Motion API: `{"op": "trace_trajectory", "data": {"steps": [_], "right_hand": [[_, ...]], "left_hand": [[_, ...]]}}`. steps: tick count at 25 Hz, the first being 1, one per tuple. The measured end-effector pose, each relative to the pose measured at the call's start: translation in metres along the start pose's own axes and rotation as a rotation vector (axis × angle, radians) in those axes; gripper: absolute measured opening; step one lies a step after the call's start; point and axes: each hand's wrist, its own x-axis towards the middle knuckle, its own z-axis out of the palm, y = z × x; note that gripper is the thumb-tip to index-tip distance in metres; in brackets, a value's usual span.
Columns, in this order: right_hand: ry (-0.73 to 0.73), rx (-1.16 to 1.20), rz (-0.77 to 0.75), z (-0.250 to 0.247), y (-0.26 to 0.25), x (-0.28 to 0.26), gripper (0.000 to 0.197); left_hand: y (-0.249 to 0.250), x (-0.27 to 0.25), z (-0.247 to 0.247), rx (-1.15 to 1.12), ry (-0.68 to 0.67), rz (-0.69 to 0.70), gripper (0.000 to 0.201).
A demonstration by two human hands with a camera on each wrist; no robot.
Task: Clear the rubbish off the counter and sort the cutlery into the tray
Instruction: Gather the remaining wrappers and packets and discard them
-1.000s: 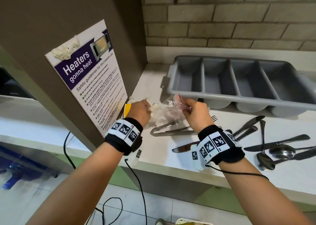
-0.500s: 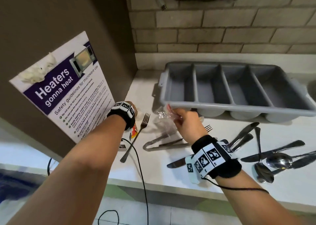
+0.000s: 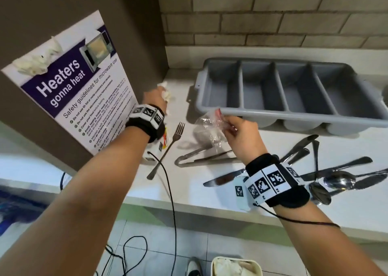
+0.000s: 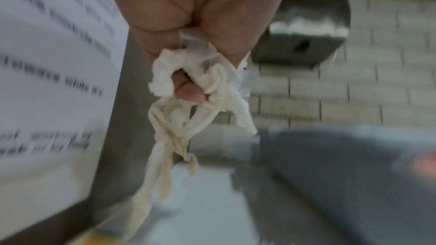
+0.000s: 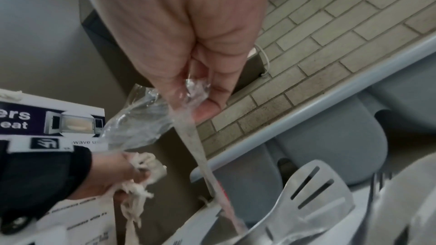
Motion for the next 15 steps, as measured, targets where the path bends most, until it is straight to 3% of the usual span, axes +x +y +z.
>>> {"op": "trace_trajectory", "data": {"steps": [4, 7, 11, 15], "right_hand": [[0.078, 0.078, -0.068, -0.032, 0.0, -0.028, 0.033], [0.091, 0.169, -0.119, -0.055, 0.005, -0.056, 0.031], [0.023, 0.292, -0.147, -0.077, 0.029, -0.11, 0.03], [-0.105, 0.383, -0.065, -0.083, 0.063, -0.166, 0.026]], "left_hand": [[0.033, -0.053, -0.05, -0.262, 0.154, -0.022, 0.035], [0.054, -0.123, -0.057, -0.519, 0.197, -0.037, 0.036], [0.077, -0.223, -0.017, -0.748, 0.063, -0.011, 0.019], [0.084, -0.302, 0.027, -0.828, -0.033, -0.067, 0.032]]}}
